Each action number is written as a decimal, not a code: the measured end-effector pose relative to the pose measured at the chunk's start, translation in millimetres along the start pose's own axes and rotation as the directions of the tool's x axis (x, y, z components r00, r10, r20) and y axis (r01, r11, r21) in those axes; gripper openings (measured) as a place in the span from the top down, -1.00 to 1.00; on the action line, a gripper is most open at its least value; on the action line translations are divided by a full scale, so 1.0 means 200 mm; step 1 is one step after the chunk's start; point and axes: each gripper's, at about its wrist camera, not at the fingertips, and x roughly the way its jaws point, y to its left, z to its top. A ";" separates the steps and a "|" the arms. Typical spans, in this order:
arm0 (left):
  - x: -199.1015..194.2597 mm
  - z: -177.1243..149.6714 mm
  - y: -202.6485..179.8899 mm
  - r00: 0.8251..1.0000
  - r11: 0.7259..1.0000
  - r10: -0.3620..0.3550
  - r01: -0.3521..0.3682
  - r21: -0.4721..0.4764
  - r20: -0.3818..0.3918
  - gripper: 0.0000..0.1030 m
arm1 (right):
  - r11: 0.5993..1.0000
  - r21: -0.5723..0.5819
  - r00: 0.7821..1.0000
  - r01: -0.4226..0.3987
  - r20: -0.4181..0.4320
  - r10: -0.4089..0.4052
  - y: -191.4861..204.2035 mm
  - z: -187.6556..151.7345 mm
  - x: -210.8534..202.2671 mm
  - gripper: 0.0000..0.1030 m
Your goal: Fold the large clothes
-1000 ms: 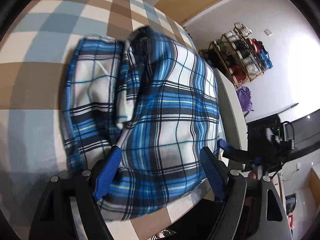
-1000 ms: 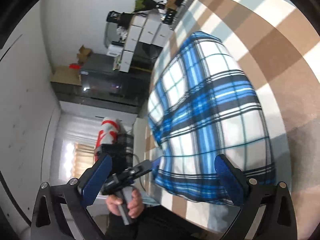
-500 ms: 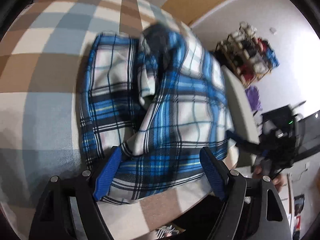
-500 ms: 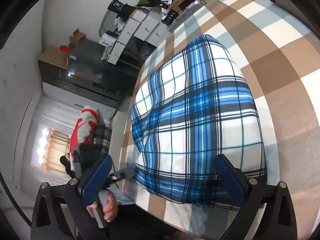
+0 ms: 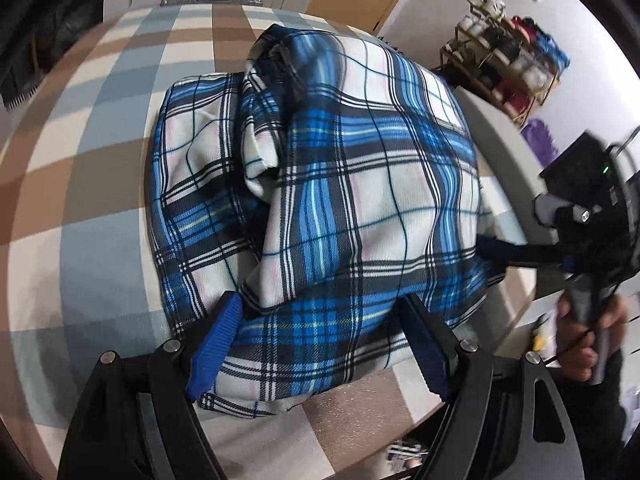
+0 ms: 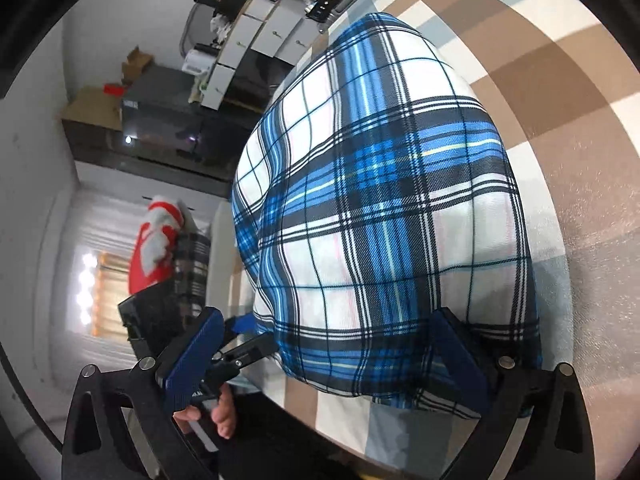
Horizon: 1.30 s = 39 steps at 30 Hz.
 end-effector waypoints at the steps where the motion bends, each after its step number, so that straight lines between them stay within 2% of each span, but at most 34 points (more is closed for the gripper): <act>1: -0.01 -0.01 0.00 1.000 1.000 0.002 -0.002 -0.004 0.002 -0.49 | 1.000 -0.005 1.000 -0.002 0.015 0.002 0.02 0.00 -0.02 -1.00; 6: -0.18 0.04 0.10 0.993 0.994 -0.024 0.035 -0.099 0.118 -0.49 | 0.997 -0.064 0.988 -0.036 0.147 0.045 0.06 0.01 -0.19 -1.00; 8: -0.18 0.07 0.13 0.993 0.992 0.005 0.010 -0.126 0.119 -0.50 | 0.998 -0.057 0.982 -0.023 0.188 0.033 0.05 0.02 -0.23 -1.00; 9: -0.15 0.09 0.13 0.994 0.990 0.064 -0.051 -0.130 0.093 -0.50 | 0.999 -0.045 0.981 -0.011 0.194 0.020 0.03 0.03 -0.24 -1.00; 10: -0.13 0.11 0.13 0.990 0.985 0.115 -0.104 -0.135 0.077 -0.50 | 0.999 -0.038 0.981 0.000 0.192 0.007 0.02 0.03 -0.23 -1.00; 12: -0.10 0.14 0.09 0.991 0.988 0.117 -0.109 -0.113 0.071 -0.50 | 0.999 -0.037 0.984 0.038 0.177 -0.031 0.00 0.03 -0.21 -1.00; 17: -0.02 0.16 0.02 0.974 0.978 0.206 -0.203 -0.036 0.092 -0.50 | 0.979 -0.111 0.972 0.170 0.179 -0.149 0.05 0.02 -0.17 -1.00; 20: 0.00 0.12 0.07 0.961 0.965 0.260 -0.262 0.004 0.094 -0.50 | 0.952 -0.190 0.963 0.241 0.167 -0.210 0.11 -0.01 -0.11 -1.00; 23: 0.02 0.11 0.07 0.959 0.961 0.271 -0.274 0.028 0.079 -0.52 | 0.916 -0.262 0.952 0.303 0.126 -0.279 0.14 -0.03 -0.01 -1.00; 24: 0.04 0.11 0.08 0.959 0.960 0.276 -0.279 0.032 0.067 -0.60 | 0.905 -0.277 0.946 0.324 0.120 -0.302 0.15 -0.04 0.02 -1.00; 26: 0.04 0.11 0.09 0.959 0.960 0.278 -0.280 0.023 0.057 -0.64 | 0.882 -0.307 0.934 0.357 0.109 -0.340 0.15 -0.05 0.06 -1.00; 33: 0.05 0.09 0.08 0.956 0.955 0.288 -0.291 0.054 0.051 -0.66 | 0.869 -0.325 0.928 0.372 0.100 -0.360 0.14 -0.05 0.09 -1.00; 39: 0.05 0.09 0.09 0.960 0.960 0.275 -0.277 0.047 0.045 -0.66 | 0.893 -0.298 0.942 0.336 0.097 -0.322 0.13 -0.03 0.07 -1.00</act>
